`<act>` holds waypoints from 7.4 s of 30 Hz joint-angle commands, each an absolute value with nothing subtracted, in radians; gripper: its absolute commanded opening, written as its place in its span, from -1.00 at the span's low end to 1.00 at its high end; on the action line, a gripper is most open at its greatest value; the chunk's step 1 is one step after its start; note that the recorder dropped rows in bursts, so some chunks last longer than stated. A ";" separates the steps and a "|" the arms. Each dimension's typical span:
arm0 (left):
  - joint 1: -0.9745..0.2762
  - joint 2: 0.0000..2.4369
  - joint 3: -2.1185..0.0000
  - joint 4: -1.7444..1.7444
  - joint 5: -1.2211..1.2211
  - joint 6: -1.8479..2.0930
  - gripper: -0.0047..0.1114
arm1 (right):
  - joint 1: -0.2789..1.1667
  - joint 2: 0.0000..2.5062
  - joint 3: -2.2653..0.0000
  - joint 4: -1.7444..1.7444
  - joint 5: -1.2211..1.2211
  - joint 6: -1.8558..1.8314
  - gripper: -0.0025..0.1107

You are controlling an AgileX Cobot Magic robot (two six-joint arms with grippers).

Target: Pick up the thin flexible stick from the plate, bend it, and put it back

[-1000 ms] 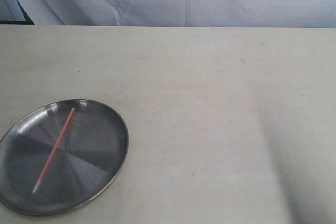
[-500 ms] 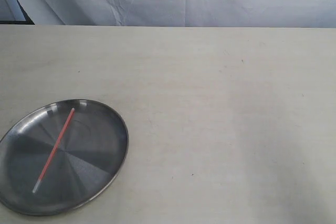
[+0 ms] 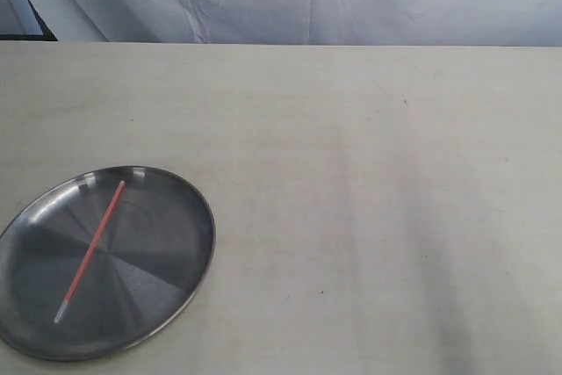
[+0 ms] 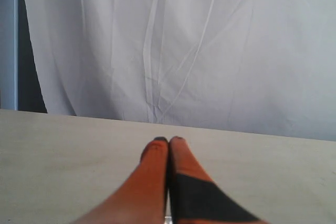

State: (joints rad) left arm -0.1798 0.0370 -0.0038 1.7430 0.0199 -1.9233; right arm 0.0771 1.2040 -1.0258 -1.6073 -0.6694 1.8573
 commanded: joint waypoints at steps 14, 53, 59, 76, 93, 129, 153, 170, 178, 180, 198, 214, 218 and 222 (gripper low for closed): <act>-0.182 0.036 0.000 1.744 0.025 -1.925 -0.92 | 0.734 1.798 -1.252 -1.744 -0.057 1.614 -0.97; -0.182 0.036 0.000 1.744 0.023 -1.925 -0.92 | 1.026 2.240 -1.802 0.137 0.616 0.335 -0.97; -0.182 0.036 0.000 1.744 0.023 -1.925 -0.92 | 1.026 2.273 -1.802 0.029 0.583 0.333 -0.97; -0.182 0.036 0.000 1.744 0.023 -1.925 -0.92 | 1.026 2.343 -1.802 0.020 0.590 0.333 -0.14; -0.182 0.036 0.000 1.744 0.023 -1.925 -0.92 | 1.030 2.383 -1.802 -0.066 0.669 0.333 -0.30; -0.182 0.036 0.000 1.744 0.027 -1.925 -0.92 | 1.037 2.384 -1.802 -0.107 0.552 0.504 0.04; -0.182 0.036 0.000 1.744 0.027 -1.925 -0.92 | 1.037 2.354 -1.802 -0.127 0.851 0.418 -0.97; -0.182 0.036 0.000 1.744 0.024 -1.925 -0.92 | 1.035 2.248 -1.802 -0.197 0.870 0.418 -0.97; -0.182 0.036 0.000 1.744 0.024 -1.925 -0.92 | 1.035 2.248 -1.800 -0.193 0.850 0.418 -0.97; -0.182 0.036 0.000 1.744 0.024 -1.925 -0.92 | 1.035 2.248 -1.800 -0.193 0.843 0.418 -0.97; -0.182 0.036 0.000 1.744 0.024 -1.925 -0.92 | 1.035 2.276 -1.800 -0.121 0.826 0.343 -0.27; -0.182 0.036 0.000 1.744 0.024 -1.925 -0.92 | 1.037 2.339 -1.800 -0.056 0.894 0.324 0.02; -0.182 0.036 0.000 1.744 0.024 -1.925 -0.92 | 1.037 2.348 -1.800 -0.061 0.911 0.324 -0.11; -0.182 0.036 0.000 1.744 0.024 -1.925 -0.92 | 1.037 2.356 -1.800 -0.059 0.945 0.320 -0.67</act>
